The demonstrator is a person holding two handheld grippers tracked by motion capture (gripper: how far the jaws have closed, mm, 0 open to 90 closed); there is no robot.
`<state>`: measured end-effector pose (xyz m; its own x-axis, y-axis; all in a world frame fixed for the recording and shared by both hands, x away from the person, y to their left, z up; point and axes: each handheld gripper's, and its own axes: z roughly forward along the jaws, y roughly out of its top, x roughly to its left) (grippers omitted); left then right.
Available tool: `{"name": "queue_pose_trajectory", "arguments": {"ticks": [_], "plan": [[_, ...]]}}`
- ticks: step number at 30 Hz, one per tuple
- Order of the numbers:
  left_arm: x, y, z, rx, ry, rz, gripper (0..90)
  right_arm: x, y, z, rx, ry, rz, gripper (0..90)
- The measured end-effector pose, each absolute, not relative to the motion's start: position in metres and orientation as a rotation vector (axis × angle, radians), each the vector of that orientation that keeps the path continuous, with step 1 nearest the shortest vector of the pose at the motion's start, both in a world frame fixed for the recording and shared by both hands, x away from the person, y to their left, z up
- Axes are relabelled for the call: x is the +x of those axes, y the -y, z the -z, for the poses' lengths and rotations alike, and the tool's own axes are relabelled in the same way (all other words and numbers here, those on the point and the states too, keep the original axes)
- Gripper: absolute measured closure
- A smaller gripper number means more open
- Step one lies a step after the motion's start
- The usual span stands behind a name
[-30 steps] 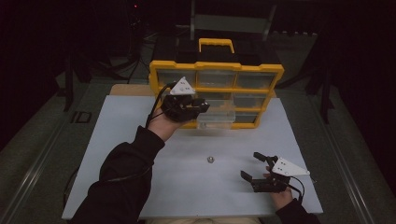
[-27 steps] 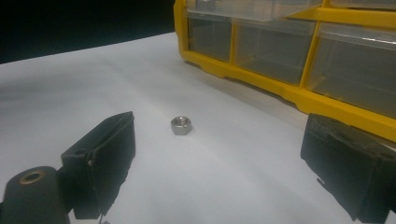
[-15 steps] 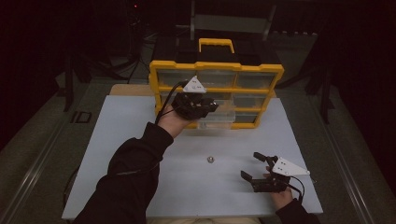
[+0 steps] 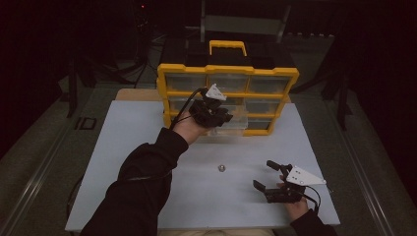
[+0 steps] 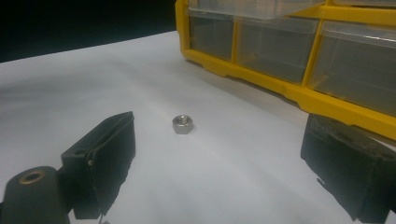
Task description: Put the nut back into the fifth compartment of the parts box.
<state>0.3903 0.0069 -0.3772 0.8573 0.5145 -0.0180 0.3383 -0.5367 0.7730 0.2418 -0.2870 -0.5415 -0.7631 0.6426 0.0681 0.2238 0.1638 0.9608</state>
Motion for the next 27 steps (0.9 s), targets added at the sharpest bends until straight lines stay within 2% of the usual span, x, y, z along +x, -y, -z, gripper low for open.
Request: {"name": "queue_pose_trajectory", "arguments": {"ticks": [15, 16, 18, 27], "plan": [[0.397, -0.002, 0.379, 2.238, -0.667, -0.250, 68.4, 0.242, 0.287, 0.542, 0.831, -2.094, -1.627, 10.5], [0.398, -0.003, 0.379, 2.230, -0.680, -0.249, 66.8, 0.242, 0.287, 0.542, 0.830, -2.094, -1.626, 10.5], [0.398, -0.003, 0.376, 2.214, -0.706, -0.271, 55.4, 0.242, 0.287, 0.541, 0.828, -2.094, -1.626, 10.5], [0.395, -0.009, 0.365, 2.170, -0.726, -0.258, 26.4, 0.242, 0.287, 0.542, 0.829, -2.093, -1.626, 10.5]]}}
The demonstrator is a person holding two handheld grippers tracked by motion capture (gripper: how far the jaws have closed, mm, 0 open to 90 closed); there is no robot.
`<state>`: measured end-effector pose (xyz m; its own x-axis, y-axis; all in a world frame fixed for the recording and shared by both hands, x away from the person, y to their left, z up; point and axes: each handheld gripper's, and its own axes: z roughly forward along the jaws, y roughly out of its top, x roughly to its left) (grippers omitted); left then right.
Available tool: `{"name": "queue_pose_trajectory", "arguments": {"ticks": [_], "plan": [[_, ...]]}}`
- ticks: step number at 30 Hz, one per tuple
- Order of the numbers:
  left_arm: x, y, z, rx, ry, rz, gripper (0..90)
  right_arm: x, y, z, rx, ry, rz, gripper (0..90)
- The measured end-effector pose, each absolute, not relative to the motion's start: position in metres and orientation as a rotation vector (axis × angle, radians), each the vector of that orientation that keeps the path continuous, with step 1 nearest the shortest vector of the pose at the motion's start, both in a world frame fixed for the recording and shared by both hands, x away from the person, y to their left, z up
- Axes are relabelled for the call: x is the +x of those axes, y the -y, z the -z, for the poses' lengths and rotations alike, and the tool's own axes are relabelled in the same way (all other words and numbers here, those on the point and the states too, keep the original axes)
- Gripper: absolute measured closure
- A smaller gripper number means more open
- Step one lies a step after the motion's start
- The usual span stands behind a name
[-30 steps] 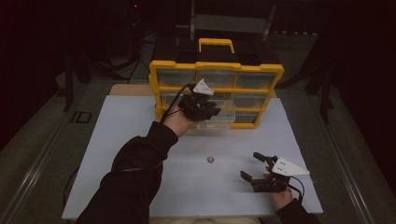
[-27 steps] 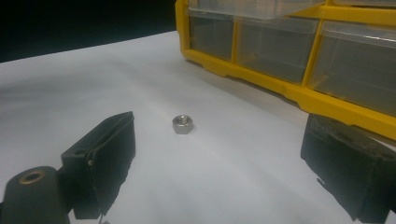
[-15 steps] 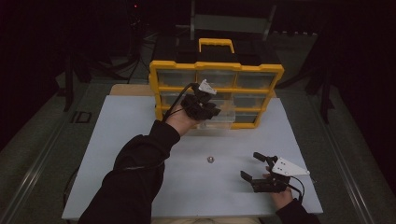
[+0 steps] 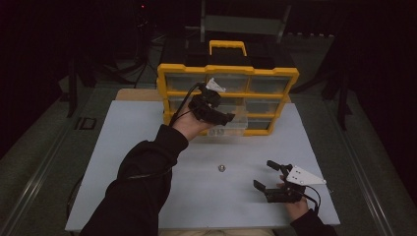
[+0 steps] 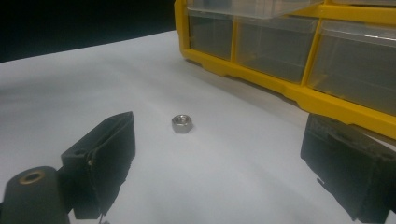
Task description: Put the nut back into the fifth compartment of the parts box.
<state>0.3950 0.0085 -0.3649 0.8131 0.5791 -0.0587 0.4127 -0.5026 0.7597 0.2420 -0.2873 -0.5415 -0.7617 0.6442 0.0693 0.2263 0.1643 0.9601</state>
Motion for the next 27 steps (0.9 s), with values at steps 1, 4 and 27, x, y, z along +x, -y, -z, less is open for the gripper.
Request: {"name": "queue_pose_trajectory", "arguments": {"ticks": [1, 4, 27], "plan": [[0.393, -0.009, 0.364, 2.167, -0.724, -0.259, 25.0, 0.242, 0.287, 0.541, 0.828, -2.093, -1.625, 10.5], [0.390, -0.011, 0.363, 2.164, -0.710, -0.256, 16.1, 0.242, 0.287, 0.541, 0.828, -2.092, -1.626, 10.5], [0.347, -0.048, 0.375, 2.123, -0.683, -0.267, 0.0, 0.241, 0.287, 0.540, 0.827, -2.089, -1.627, 10.5]]}}
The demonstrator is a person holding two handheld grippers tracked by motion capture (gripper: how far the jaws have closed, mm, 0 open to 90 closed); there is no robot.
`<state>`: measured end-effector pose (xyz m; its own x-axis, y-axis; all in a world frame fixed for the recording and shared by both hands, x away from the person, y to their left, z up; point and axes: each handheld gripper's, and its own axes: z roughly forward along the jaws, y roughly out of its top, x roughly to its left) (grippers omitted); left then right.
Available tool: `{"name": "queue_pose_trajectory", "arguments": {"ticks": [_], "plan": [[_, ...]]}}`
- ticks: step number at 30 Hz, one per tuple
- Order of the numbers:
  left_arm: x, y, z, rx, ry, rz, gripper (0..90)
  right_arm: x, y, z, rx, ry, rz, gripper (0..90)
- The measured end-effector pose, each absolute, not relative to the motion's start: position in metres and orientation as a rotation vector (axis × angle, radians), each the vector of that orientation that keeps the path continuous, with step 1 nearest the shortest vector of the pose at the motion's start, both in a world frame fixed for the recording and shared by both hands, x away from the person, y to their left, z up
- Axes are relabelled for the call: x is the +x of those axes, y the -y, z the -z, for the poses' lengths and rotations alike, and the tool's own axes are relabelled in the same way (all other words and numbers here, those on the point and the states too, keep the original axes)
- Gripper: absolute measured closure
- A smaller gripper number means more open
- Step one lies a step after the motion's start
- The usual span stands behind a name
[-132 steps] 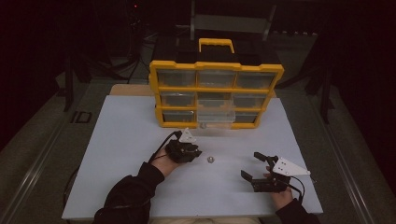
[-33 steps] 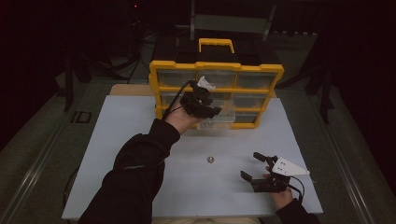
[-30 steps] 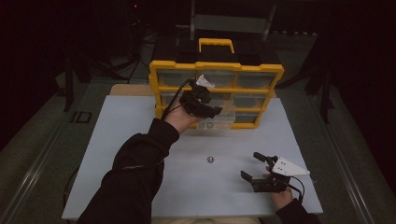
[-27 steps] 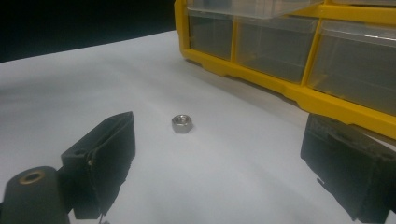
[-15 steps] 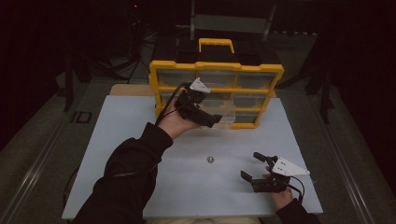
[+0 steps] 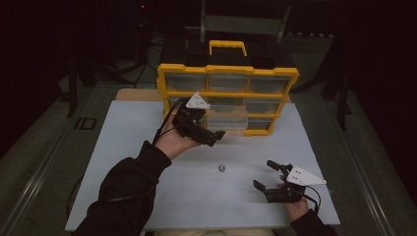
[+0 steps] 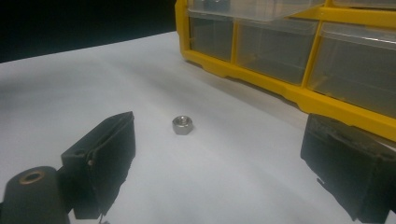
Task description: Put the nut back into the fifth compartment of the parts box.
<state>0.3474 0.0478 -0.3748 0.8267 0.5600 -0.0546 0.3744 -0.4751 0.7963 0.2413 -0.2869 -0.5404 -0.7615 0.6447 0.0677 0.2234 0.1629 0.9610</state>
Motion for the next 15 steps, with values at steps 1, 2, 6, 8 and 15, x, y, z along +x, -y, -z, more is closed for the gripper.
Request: {"name": "queue_pose_trajectory", "arguments": {"ticks": [1, 2, 6, 8, 15], "plan": [[0.345, -0.049, 0.377, 2.124, -0.688, -0.278, 0.0, 0.242, 0.287, 0.541, 0.825, -2.088, -1.626, 10.5], [0.344, -0.050, 0.378, 2.127, -0.686, -0.290, 0.0, 0.242, 0.287, 0.541, 0.824, -2.089, -1.625, 10.5], [0.336, -0.054, 0.387, 2.129, -0.679, -0.272, 0.0, 0.241, 0.287, 0.540, 0.823, -2.089, -1.626, 10.5], [0.333, -0.055, 0.392, 2.132, -0.677, -0.270, 0.0, 0.242, 0.287, 0.540, 0.823, -2.090, -1.625, 10.5], [0.324, -0.054, 0.408, 2.142, -0.673, -0.258, 0.0, 0.242, 0.286, 0.541, 0.820, -2.089, -1.625, 10.5]]}}
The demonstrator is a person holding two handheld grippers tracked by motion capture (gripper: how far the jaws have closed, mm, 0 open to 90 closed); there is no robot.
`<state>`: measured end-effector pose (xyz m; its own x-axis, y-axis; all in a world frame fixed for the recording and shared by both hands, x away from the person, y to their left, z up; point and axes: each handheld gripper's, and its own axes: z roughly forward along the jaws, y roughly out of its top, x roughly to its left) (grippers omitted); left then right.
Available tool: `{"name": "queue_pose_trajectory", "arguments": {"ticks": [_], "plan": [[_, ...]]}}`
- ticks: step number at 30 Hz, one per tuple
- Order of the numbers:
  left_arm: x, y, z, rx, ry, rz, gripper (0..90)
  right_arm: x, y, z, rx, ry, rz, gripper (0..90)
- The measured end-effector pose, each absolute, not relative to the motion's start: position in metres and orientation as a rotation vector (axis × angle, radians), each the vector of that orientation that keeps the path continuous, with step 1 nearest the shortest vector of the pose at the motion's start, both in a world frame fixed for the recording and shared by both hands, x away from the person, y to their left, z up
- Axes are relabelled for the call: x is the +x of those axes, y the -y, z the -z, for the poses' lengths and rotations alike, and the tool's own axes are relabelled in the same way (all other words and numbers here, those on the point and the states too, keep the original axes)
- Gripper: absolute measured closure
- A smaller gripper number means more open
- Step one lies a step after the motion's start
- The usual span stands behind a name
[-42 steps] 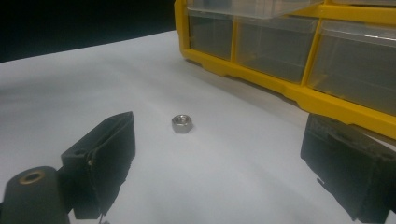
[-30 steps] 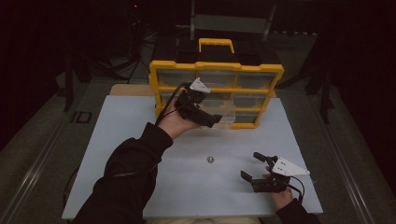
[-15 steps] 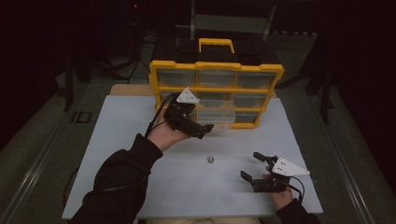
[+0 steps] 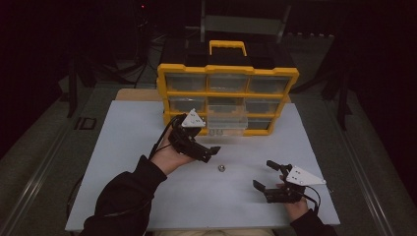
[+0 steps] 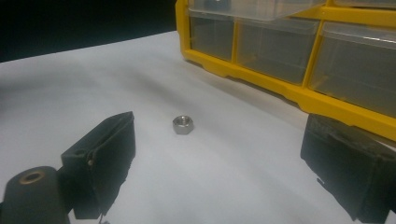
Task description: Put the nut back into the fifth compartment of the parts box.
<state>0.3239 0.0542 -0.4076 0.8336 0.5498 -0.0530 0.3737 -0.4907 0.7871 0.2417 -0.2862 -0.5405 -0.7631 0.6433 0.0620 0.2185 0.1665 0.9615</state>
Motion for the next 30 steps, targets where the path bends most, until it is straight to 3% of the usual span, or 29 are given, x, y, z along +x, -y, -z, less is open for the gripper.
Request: {"name": "queue_pose_trajectory", "arguments": {"ticks": [30], "plan": [[0.310, -0.023, 0.481, 2.210, -0.632, -0.135, 2.2, 0.243, 0.285, 0.541, 0.821, -2.095, -1.630, 10.5]]}}
